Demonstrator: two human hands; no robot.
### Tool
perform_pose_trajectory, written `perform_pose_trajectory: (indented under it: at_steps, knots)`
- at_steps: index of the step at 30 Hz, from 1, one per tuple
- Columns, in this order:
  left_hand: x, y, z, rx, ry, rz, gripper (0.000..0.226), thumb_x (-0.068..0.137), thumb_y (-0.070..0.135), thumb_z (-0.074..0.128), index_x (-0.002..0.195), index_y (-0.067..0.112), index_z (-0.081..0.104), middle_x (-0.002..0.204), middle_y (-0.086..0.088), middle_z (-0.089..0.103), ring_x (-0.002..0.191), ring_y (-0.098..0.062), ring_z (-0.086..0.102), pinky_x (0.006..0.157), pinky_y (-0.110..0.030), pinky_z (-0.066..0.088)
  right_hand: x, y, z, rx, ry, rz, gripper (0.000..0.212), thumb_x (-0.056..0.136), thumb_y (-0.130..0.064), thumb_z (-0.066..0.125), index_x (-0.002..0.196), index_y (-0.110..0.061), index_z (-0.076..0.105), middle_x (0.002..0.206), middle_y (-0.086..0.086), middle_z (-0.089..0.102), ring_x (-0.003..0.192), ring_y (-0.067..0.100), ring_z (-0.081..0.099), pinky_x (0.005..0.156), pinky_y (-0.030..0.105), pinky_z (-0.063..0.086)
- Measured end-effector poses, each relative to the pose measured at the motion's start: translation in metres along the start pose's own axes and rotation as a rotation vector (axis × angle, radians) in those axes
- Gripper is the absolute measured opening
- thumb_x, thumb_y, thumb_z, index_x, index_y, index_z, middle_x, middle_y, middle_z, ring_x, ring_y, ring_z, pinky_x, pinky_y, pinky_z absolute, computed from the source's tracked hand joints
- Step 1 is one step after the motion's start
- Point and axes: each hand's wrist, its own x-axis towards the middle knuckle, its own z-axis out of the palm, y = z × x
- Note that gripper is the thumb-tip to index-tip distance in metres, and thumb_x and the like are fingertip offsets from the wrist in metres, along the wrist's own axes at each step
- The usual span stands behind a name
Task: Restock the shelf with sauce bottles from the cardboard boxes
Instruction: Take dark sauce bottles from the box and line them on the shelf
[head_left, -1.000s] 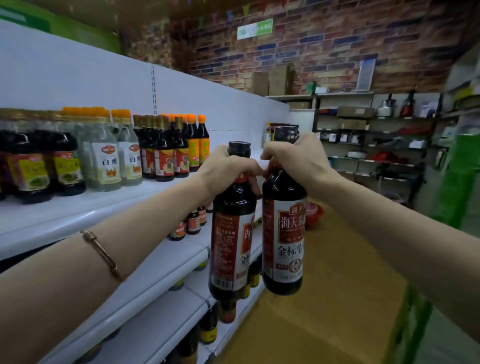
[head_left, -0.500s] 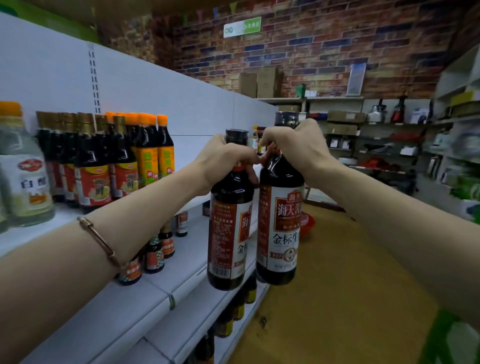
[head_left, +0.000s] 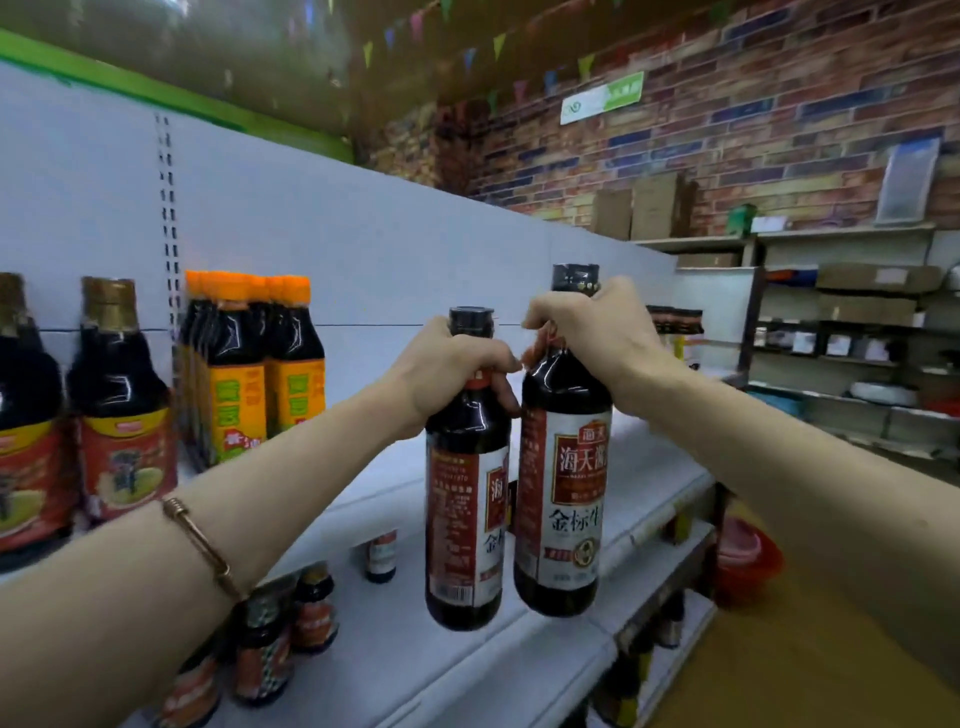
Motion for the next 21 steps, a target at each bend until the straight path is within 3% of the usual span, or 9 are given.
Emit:
perform_pose_trajectory:
  at_steps: [7, 13, 21]
  knots:
    - [0.077, -0.008, -0.014, 0.041, 0.129, -0.046, 0.022, 0.078, 0.003, 0.056, 0.056, -0.001, 0.057, 0.054, -0.013, 0.066, 0.059, -0.028, 0.061, 0.066, -0.027, 0.054, 0.095, 0.036, 0.008, 0.094, -0.105, -0.067, 0.019, 0.074, -0.01, 0.066, 0.058, 0.001, 0.066, 0.058, 0.011, 0.069, 0.049, 0.02, 0.062, 0.058, 0.03, 0.053]
    - [0.125, -0.024, -0.035, 0.071, 0.252, -0.023, 0.023, 0.079, 0.0, 0.054, 0.056, 0.003, 0.054, 0.05, -0.011, 0.063, 0.048, -0.024, 0.061, 0.058, -0.022, 0.053, 0.153, 0.058, 0.034, 0.175, -0.146, -0.125, 0.017, 0.075, -0.01, 0.065, 0.065, 0.003, 0.068, 0.056, 0.008, 0.069, 0.046, 0.017, 0.062, 0.05, 0.021, 0.048]
    - [0.177, -0.061, -0.081, 0.151, 0.371, -0.014, 0.02, 0.078, 0.003, 0.056, 0.058, 0.002, 0.055, 0.055, -0.016, 0.064, 0.055, -0.03, 0.062, 0.062, -0.027, 0.054, 0.227, 0.09, 0.09, 0.244, -0.218, -0.188, 0.017, 0.073, -0.009, 0.065, 0.058, -0.001, 0.065, 0.06, 0.013, 0.07, 0.052, 0.023, 0.064, 0.062, 0.034, 0.055]
